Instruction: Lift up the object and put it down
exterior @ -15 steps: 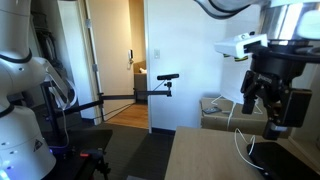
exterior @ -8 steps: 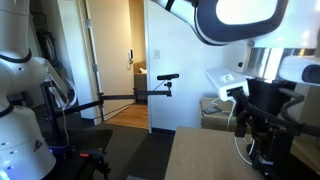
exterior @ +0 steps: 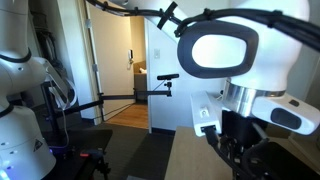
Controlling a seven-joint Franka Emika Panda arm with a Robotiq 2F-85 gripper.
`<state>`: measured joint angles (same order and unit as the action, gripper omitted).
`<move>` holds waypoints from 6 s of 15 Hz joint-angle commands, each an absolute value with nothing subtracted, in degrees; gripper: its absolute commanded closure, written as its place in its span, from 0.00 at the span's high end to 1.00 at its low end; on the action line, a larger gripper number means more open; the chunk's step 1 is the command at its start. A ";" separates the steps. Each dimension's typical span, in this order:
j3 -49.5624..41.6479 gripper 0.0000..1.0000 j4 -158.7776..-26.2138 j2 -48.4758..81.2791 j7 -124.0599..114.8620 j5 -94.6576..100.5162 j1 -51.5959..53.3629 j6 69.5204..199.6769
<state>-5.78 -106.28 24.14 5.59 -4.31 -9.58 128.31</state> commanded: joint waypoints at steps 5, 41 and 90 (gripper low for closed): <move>-5.60 1.00 -114.99 20.25 7.32 -4.32 -10.28 133.88; -4.58 1.00 -96.39 36.48 5.21 -0.58 -7.48 129.23; -4.74 1.00 -95.51 41.84 5.27 -0.79 -9.01 128.90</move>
